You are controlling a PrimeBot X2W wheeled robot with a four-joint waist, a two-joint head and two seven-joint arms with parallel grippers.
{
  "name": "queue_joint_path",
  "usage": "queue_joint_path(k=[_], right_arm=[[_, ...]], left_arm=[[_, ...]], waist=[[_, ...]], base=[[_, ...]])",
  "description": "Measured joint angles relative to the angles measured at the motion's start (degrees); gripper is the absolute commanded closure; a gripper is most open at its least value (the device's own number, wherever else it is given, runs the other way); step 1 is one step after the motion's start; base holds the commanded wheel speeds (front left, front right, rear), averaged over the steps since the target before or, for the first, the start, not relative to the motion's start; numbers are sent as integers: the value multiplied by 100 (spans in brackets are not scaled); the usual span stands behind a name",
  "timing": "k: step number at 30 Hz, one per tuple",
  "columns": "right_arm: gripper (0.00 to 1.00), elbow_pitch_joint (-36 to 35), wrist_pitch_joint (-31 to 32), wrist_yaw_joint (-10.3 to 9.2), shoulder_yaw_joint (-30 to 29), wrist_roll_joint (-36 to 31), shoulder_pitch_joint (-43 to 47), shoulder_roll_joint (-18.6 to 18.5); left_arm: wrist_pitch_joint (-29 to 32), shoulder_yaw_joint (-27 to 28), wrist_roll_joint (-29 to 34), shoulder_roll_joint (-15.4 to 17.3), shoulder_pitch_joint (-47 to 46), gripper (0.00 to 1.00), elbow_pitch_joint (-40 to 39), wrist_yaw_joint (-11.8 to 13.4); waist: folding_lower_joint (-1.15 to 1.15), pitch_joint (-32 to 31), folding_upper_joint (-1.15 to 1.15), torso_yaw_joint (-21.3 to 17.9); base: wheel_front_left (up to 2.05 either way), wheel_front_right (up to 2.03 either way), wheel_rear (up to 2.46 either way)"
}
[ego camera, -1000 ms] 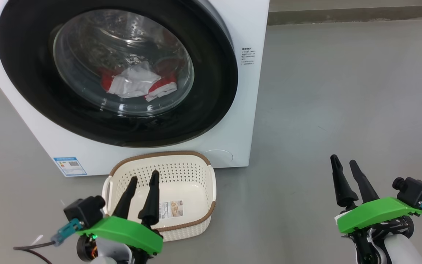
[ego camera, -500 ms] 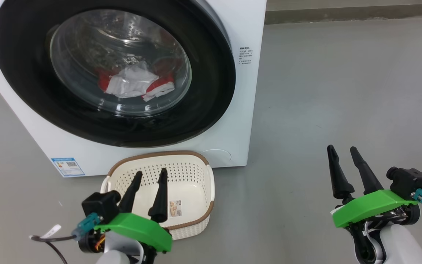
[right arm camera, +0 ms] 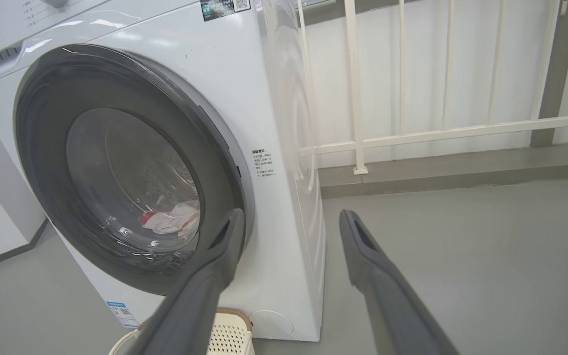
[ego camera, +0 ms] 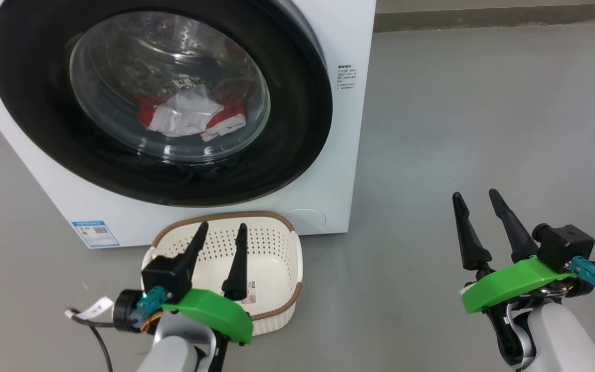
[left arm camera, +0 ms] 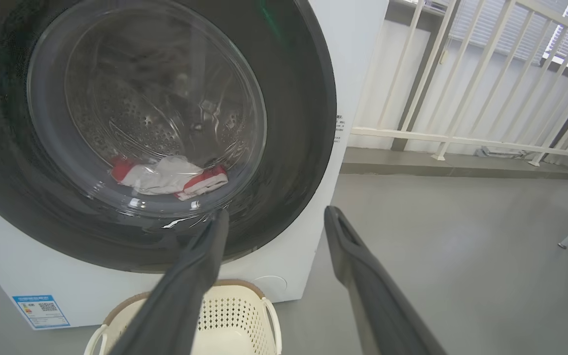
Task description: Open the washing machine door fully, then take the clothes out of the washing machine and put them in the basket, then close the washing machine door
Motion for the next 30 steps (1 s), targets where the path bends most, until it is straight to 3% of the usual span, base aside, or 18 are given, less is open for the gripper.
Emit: queue_joint_path(k=[8,30], right_arm=[[0,-18,-135,0,20,-452,-133,-32],[0,-30,-147,0,-109,-458,-131,-48]], left_arm=[[-124,-146,361,2,-151,0,88,97],[-124,25,353,4,-151,0,174,227]], waist=[[0,-1,0,-2],[0,-25,0,39]], base=[[0,0,0],[0,0,0]])
